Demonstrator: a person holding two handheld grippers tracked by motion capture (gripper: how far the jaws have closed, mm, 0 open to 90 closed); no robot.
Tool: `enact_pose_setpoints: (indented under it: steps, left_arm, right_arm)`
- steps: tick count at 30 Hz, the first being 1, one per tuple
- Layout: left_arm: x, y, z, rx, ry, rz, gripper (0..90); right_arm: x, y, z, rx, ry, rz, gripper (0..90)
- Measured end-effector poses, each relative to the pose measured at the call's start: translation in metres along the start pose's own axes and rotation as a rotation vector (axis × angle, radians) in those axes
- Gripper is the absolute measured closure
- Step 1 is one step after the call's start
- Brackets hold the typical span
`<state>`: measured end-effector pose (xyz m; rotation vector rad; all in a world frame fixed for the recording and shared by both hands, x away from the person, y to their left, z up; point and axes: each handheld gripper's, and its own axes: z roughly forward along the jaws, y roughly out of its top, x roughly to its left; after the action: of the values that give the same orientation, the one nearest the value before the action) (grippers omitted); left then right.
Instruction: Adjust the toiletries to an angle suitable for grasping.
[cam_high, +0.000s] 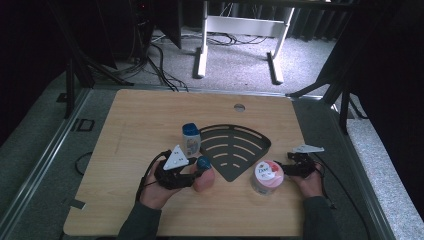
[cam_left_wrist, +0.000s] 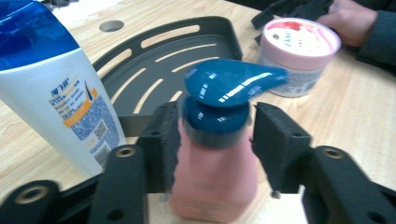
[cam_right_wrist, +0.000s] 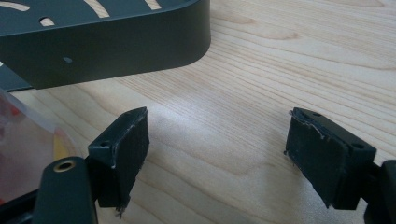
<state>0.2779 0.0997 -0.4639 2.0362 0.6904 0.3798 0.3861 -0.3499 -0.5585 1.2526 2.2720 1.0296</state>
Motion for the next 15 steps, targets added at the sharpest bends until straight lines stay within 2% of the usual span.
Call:
enact_pose_setpoints:
  steps: [2,4,7,10,15]
  left_arm:
    - [-0.003,-0.002,-0.003,-0.002,0.002,0.012,59.6]
    - [-0.005,-0.003,-0.007,-0.01,-0.017,0.019,67.7]
    - [-0.012,-0.004,-0.007,-0.01,-0.03,0.044,75.3]
    - [-0.017,-0.004,-0.001,-0.013,-0.042,0.056,83.0]
    - [-0.023,-0.004,0.013,-0.001,-0.068,0.06,88.2]
  right_arm:
    - [0.0,0.0,0.0,0.0,0.001,0.001,21.1]
    - [0.0,0.0,0.0,0.0,0.001,0.0,21.1]
    - [0.0,0.0,0.0,0.0,0.0,0.001,21.1]
    - [0.0,0.0,0.0,-0.001,0.002,0.002,21.1]
    - [0.0,0.0,0.0,-0.001,0.001,0.001,21.1]
